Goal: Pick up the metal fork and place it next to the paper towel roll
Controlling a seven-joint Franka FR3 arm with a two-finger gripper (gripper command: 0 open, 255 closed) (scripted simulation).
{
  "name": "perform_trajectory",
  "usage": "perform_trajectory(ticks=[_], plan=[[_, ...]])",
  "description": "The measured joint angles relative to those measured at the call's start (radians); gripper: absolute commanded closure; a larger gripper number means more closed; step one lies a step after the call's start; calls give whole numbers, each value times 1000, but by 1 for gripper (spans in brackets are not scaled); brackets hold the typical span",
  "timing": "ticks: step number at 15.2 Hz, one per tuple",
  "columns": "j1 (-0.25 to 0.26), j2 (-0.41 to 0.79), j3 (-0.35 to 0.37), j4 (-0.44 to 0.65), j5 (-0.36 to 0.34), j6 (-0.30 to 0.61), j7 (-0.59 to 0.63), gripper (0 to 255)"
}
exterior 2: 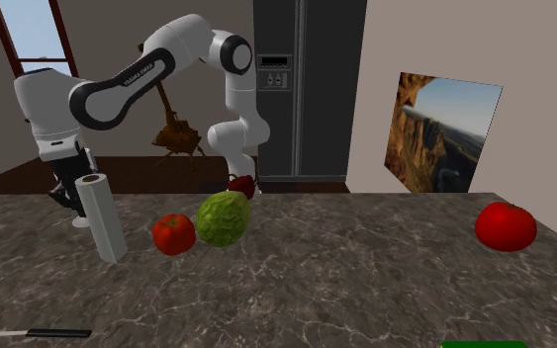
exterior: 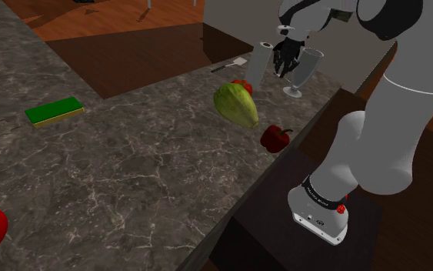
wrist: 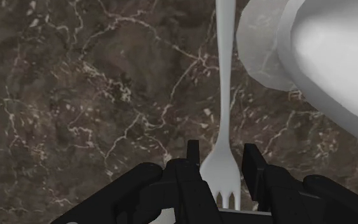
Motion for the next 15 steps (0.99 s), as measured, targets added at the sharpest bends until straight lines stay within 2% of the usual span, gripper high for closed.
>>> perform_trajectory(ticks=[10, 15], plan=[[-94, 101, 94, -60, 119, 100, -83, 255], [-116, 124, 119, -72, 148, 123, -103, 255]])
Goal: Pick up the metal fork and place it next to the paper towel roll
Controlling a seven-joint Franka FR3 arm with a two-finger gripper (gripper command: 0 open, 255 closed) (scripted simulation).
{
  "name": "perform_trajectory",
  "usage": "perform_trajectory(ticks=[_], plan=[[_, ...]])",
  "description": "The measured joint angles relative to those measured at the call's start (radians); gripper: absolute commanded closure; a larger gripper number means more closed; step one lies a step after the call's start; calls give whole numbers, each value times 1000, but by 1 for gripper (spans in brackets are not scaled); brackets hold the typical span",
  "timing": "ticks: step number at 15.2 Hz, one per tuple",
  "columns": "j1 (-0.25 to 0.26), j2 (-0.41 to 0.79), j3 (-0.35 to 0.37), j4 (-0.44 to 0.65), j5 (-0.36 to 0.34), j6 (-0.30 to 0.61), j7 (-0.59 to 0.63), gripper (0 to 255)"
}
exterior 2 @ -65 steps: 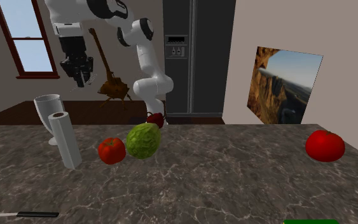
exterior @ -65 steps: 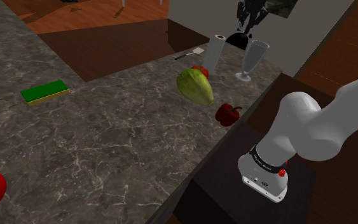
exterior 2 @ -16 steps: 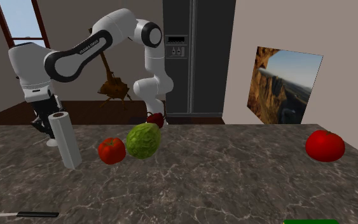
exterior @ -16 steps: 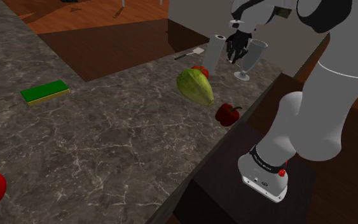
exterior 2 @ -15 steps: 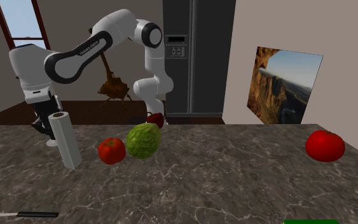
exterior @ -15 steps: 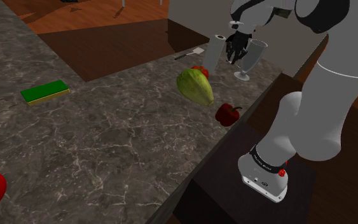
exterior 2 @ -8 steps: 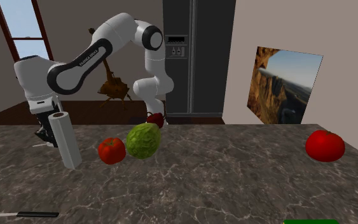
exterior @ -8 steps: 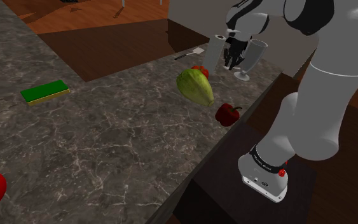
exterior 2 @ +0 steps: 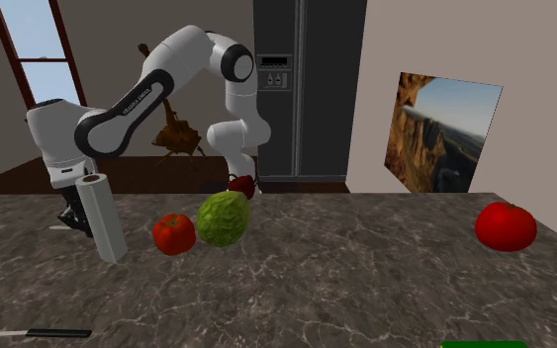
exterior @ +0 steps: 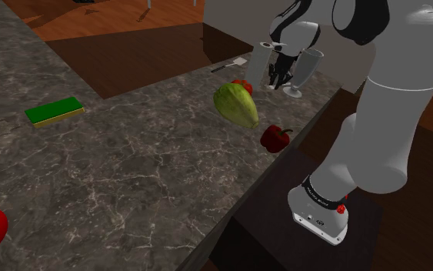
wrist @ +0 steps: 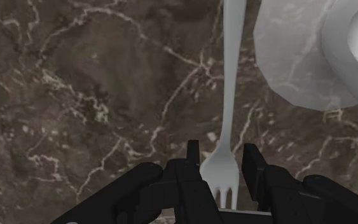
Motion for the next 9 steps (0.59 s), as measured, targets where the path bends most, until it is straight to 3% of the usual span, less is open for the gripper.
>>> perform_trajectory(ticks=[3, 4, 9], plan=[[-2, 2, 2, 0, 2, 1, -1, 255], [-2, 2, 2, 0, 2, 1, -1, 0], [-2, 2, 2, 0, 2, 1, -2, 0]])
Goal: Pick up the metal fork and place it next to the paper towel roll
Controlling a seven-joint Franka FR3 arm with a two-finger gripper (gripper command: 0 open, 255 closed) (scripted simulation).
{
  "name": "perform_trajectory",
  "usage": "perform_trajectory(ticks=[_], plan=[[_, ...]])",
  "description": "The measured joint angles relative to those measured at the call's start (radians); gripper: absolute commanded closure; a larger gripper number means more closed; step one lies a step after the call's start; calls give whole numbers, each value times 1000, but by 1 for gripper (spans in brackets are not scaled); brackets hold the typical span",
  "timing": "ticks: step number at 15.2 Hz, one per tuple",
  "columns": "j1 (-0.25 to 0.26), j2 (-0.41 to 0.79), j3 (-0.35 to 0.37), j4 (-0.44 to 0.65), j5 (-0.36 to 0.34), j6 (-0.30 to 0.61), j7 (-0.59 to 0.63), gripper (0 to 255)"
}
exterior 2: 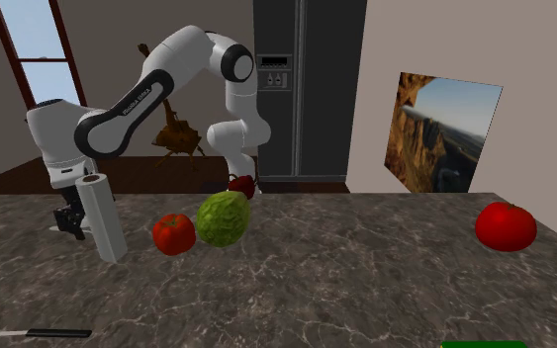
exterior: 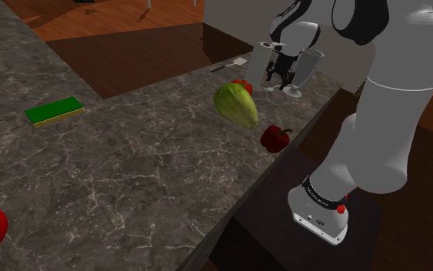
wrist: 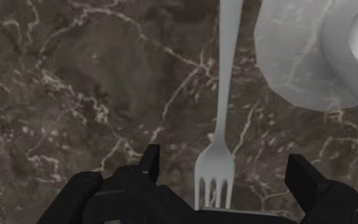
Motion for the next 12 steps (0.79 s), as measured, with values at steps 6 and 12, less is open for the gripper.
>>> perform_trajectory(ticks=[6, 12], plan=[[66, -74, -77, 53, -91, -85, 60, 0], [79, -87, -89, 56, -106, -95, 70, 0]])
